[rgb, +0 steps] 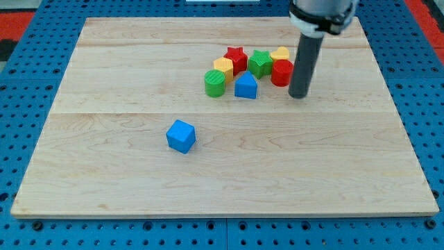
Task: Move the blue cube towards center of the board
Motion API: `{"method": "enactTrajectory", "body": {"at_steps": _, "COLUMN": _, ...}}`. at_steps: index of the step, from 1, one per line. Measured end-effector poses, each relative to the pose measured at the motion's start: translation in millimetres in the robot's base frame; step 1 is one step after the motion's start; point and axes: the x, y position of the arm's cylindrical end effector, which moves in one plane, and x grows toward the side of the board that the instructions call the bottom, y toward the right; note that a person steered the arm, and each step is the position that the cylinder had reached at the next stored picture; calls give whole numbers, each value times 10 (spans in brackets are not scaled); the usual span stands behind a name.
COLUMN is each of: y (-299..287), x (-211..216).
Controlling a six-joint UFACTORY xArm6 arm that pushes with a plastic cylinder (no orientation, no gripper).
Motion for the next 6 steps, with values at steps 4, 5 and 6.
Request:
{"method": "enactTrajectory", "body": {"at_steps": 4, "y": -2447, "x": 1414}}
{"method": "enactTrajectory", "body": {"at_steps": 5, "y": -2771, "x": 1340}}
{"method": "enactTrajectory", "body": {"at_steps": 6, "y": -2401, "x": 1033}}
